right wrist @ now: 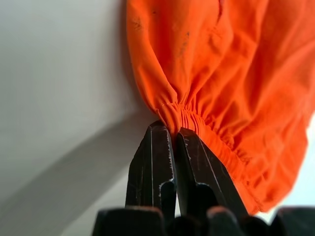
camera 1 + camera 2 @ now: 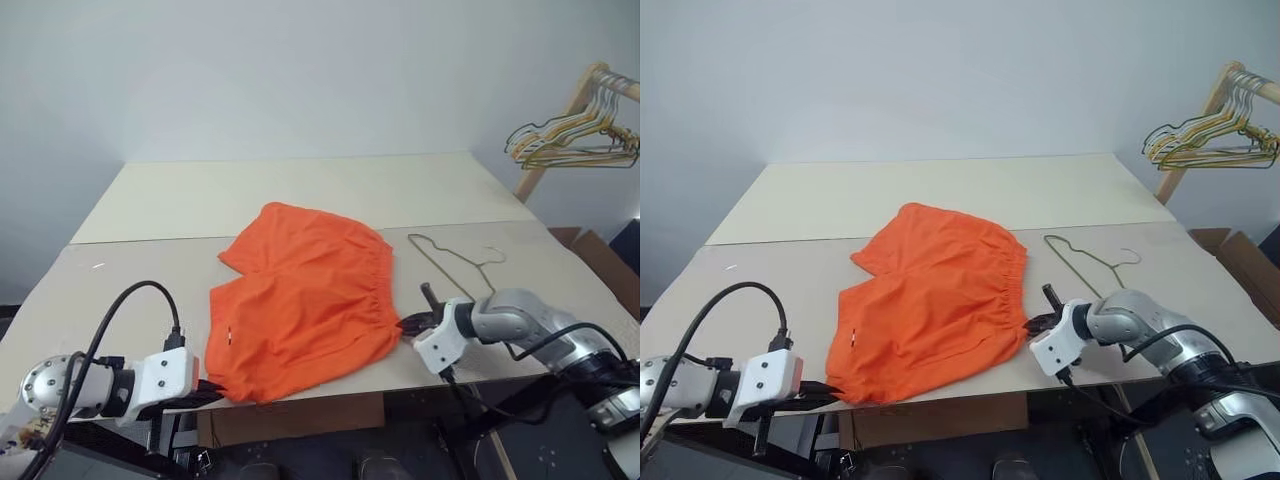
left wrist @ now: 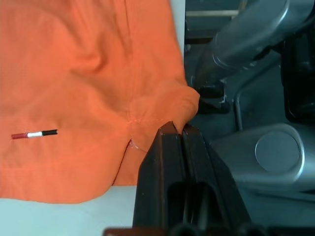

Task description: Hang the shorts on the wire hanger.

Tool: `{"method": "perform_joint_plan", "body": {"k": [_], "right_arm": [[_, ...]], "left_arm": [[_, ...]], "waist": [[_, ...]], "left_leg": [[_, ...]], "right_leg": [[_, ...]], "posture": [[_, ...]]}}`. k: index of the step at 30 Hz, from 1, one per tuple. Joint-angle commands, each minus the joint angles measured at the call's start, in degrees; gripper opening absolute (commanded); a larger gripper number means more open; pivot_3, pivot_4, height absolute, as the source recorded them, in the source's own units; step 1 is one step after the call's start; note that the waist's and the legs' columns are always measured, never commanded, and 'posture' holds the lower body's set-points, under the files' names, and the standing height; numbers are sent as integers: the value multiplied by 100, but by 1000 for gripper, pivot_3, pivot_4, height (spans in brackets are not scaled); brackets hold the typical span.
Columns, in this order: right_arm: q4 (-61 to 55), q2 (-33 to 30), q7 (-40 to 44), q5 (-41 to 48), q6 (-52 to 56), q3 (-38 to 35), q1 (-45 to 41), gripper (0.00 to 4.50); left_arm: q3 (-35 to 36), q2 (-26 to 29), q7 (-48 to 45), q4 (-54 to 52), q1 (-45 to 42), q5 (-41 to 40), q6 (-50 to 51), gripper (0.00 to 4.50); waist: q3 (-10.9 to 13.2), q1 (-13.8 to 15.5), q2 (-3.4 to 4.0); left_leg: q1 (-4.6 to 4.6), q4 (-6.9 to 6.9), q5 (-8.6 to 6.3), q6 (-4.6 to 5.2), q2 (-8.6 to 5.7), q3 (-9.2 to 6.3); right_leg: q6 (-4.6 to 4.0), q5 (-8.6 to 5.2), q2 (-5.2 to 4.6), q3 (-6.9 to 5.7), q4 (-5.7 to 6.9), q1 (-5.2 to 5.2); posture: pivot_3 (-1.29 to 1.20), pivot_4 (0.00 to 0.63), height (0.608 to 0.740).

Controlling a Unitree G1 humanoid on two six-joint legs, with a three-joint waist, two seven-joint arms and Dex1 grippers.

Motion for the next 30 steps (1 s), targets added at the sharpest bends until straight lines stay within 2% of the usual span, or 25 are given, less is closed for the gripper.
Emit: {"method": "perform_joint_plan", "body": {"k": [1, 3, 6, 9, 13, 16, 18, 22, 23, 26, 30], "right_arm": [[-26, -131, 141, 164, -336, -72, -92, 29], [-169, -182, 334, 386, -309, -100, -12, 29], [-236, -234, 378, 279, -241, -168, 1, 901], [-165, -436, 428, 157, -281, -239, -9, 1937], [-517, -936, 917, 1337, 179, -633, 306, 3370], [-552, -883, 811, 1892, 1069, -1134, 463, 4468], [-603, -789, 728, 2142, 1900, -1466, 546, 4500], [-588, -203, 338, 2567, 4583, -2034, 429, 4500], [-585, -99, 256, 2547, 4972, -2090, 409, 4500], [-467, 288, 122, 2719, 6141, -2225, 232, 4500], [-55, 682, -22, 2941, 7267, -2340, -232, 4500]], "left_arm": [[-61, 62, 49, -135, 8, 96, 85, 0], [-71, 17, 106, -202, 16, -25, 342, 0], [-79, 50, 65, -226, 84, 35, 320, 676], [-25, 108, 41, -224, 125, 71, 350, 1608], [647, 239, -201, -264, 392, -166, 535, 2943], [1113, 234, -258, -248, 487, -143, 396, 3959], [1393, 169, -285, -308, 428, -281, 401, 4460], [1505, -426, 197, -576, -464, -1331, 590, 4460], [1478, -558, 277, -619, -620, -1556, 674, 4460], [1193, -771, 291, -734, -1034, -2081, 862, 4460], [729, -1021, 578, -719, -1619, -2328, 1065, 4460]], "waist": [[0, -11, 0], [0, -17, 0], [0, -19, 0], [2, -13, 2], [7, -1, -1], [7, -17, -2], [8, -28, -4], [7, 0, -5], [7, 11, -6], [7, 16, -4], [10, -6, 1]], "left_leg": [[0, 0, 0, 0, 1, 0], [0, -1, -1, 2, 1, 0], [-1, -1, -5, 9, 3, -1], [0, -1, -6, 10, 3, -1], [-1, -1, -6, 11, 7, 0], [2, -1, -8, 14, 18, -1], [5, 0, -8, 13, 28, -1], [4, 2, -8, 13, 33, -1], [2, 3, -8, 13, 32, -2], [-4, 2, -8, 13, 9, 0], [-6, 3, -8, 13, 1, 1]], "right_leg": [[0, 0, 0, 1, 0, 0], [0, 0, 0, 1, 0, -1], [4, 0, 0, 1, 0, -1], [2, -1, -1, 2, 0, -2], [-14, -11, -4, 2, -1, -3], [-33, -23, -3, 5, 0, -1], [-42, -24, 2, 5, 2, 2], [-40, -20, 4, 3, 4, -1], [-3, 1, 5, 3, 3, 0], [6, 4, 4, 4, 0, -4], [10, 7, 4, 5, 1, -5]], "posture": [[29, 0, 740], [28, 0, 740], [21, 0, 740], [16, 0, 740], [8, 0, 740], [11, 0, 740], [17, 0, 740], [25, 0, 740], [25, 0, 740], [16, 0, 740], [10, 0, 740]]}}
